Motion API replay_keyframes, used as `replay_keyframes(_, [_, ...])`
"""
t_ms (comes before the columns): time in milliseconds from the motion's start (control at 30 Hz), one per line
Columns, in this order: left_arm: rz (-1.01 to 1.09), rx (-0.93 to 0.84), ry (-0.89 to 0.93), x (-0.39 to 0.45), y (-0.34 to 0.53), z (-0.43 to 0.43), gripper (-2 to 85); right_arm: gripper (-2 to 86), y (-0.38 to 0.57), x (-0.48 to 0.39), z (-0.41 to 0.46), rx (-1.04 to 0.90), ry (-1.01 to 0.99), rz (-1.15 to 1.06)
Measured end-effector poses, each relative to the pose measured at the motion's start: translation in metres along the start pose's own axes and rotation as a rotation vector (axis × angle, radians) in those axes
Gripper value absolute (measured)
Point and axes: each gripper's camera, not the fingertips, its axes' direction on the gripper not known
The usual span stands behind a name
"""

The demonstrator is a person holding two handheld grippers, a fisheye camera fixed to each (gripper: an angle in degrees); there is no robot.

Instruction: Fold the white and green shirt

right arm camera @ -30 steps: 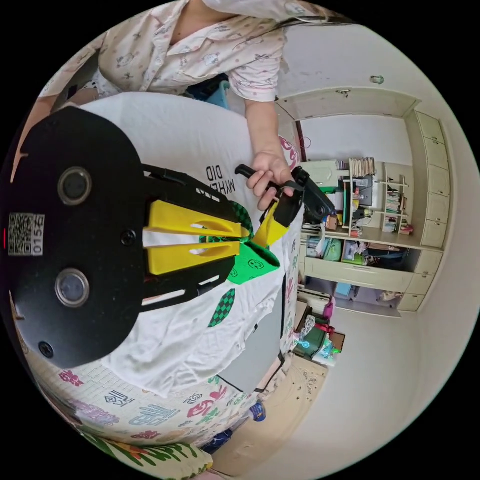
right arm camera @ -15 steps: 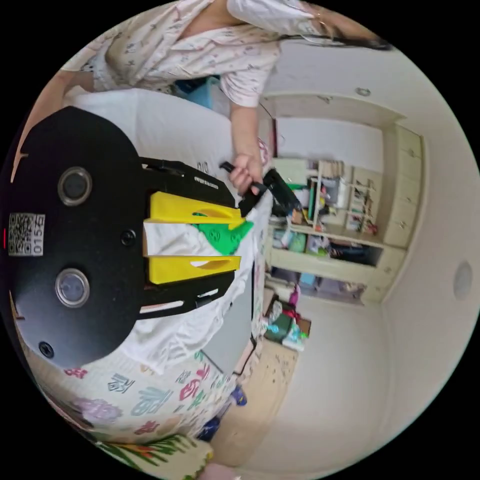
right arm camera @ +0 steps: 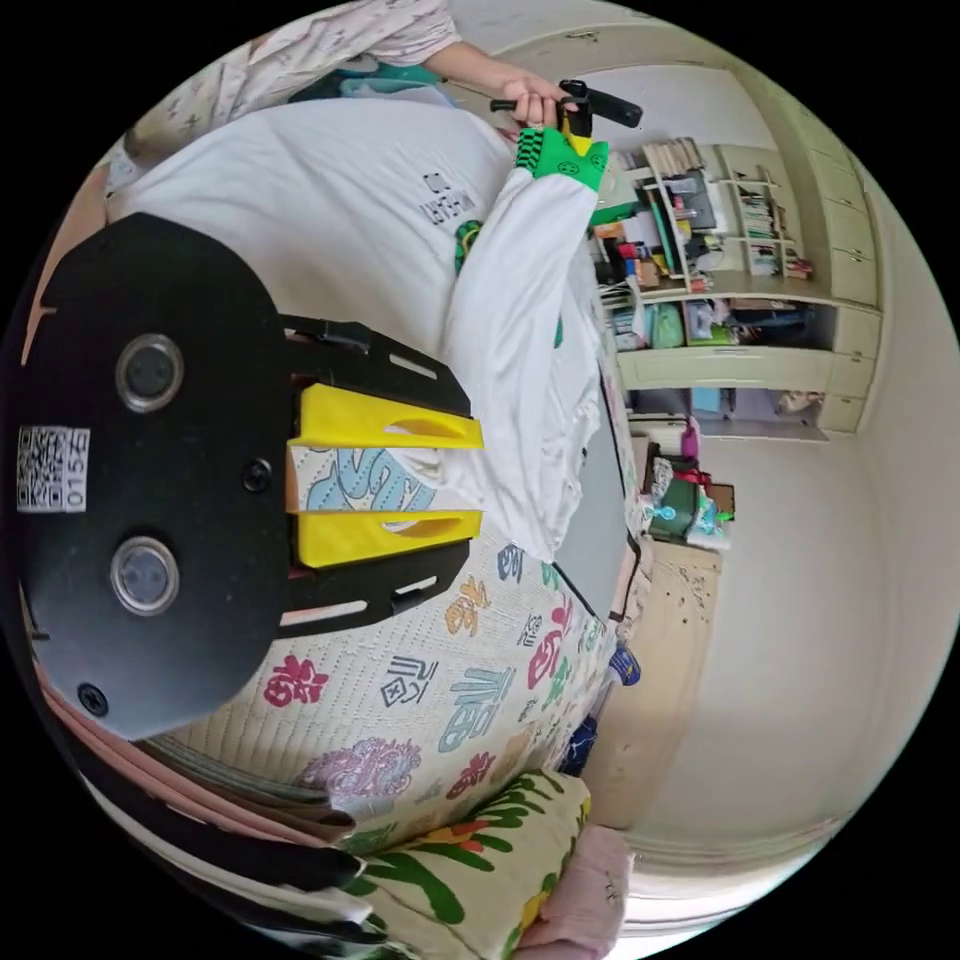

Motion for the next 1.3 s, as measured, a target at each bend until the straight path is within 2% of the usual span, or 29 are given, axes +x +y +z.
replay_keyframes(133, [-0.073,-0.004,-0.011,-0.020,0.055,-0.022,-0.2,9.8,-0.013,-0.030,0.044,-0.095,0.081,-0.118])
replay_keyframes(267, [-0.106,0.009,-0.016,-0.032,0.083,-0.032,-0.3,9.6,-0.018,-0.053,0.082,-0.177,0.104,-0.237])
replay_keyframes(400, [-0.161,0.002,0.004,-0.049,0.105,-0.030,-0.4,7.9,-0.023,-0.069,0.121,-0.223,0.217,-0.301])
replay_keyframes(600, [-0.228,0.038,0.092,-0.062,0.138,-0.023,-0.4,2.8,-0.027,-0.055,0.158,-0.264,0.305,-0.293])
replay_keyframes(900, [-0.233,-0.020,-0.032,-0.077,0.215,0.013,0.1,2.1,-0.031,-0.014,0.176,-0.288,0.273,-0.230])
replay_keyframes(967, [-0.169,0.005,-0.165,-0.066,0.229,0.010,0.5,2.4,-0.031,-0.017,0.186,-0.307,0.298,-0.254])
replay_keyframes(1033, [0.055,0.060,-0.431,-0.023,0.249,0.006,1.7,2.7,-0.031,-0.020,0.198,-0.325,0.331,-0.286])
replay_keyframes(1100, [0.249,0.071,-0.566,0.015,0.269,0.016,2.9,2.8,-0.031,-0.019,0.203,-0.328,0.342,-0.296])
replay_keyframes(1133, [0.382,0.039,-0.604,0.034,0.282,0.032,3.9,2.8,-0.032,-0.016,0.205,-0.330,0.342,-0.296])
replay_keyframes(1200, [0.508,-0.058,-0.584,0.046,0.298,0.063,5.9,2.9,-0.032,-0.012,0.207,-0.330,0.342,-0.296])
replay_keyframes(1300, [0.547,-0.193,-0.551,0.030,0.313,0.114,8.1,3.0,-0.032,-0.008,0.211,-0.329,0.355,-0.304])
